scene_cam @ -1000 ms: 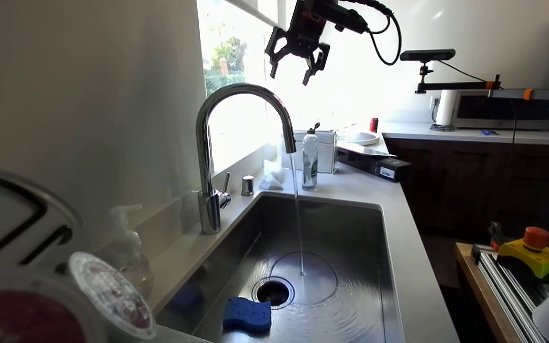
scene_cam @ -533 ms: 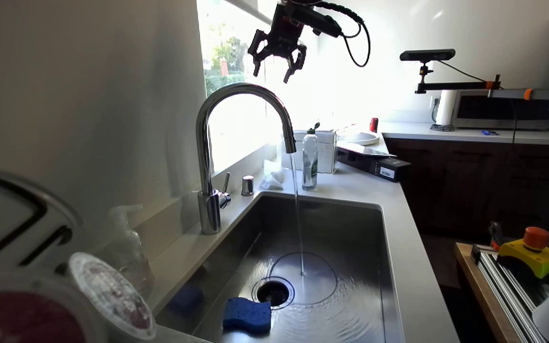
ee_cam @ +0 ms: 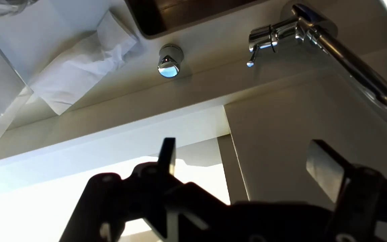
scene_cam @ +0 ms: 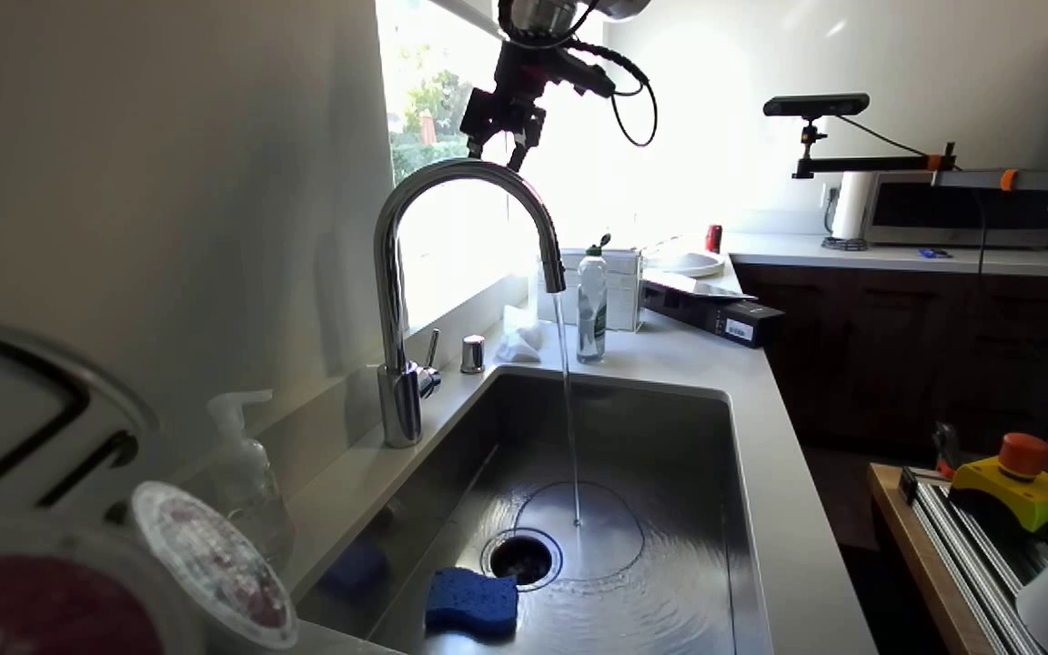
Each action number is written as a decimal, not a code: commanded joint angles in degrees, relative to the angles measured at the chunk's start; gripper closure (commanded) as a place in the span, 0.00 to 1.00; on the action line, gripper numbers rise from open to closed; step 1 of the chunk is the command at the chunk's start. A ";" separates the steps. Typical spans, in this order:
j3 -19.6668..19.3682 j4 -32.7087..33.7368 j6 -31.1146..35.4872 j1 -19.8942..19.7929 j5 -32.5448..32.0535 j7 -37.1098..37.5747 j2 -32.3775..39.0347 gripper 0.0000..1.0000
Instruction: Close the tap
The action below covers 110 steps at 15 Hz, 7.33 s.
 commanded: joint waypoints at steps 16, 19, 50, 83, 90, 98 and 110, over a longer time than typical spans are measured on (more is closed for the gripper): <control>1.65 6.80 -2.45 -3.03 3.61 -18.75 8.97 0.00; 2.41 9.73 -3.79 -4.33 4.13 -23.65 12.35 0.00; 7.74 36.89 -22.17 -7.37 7.40 -28.34 35.99 0.00; 9.97 37.50 -22.56 -6.75 9.06 -24.01 40.61 0.47; 10.98 36.88 -21.92 -6.77 9.09 -24.52 40.34 0.98; 11.39 34.73 -21.49 -6.60 9.07 -26.14 38.59 0.97; 9.86 29.79 -21.69 -4.60 4.81 -29.55 34.48 0.97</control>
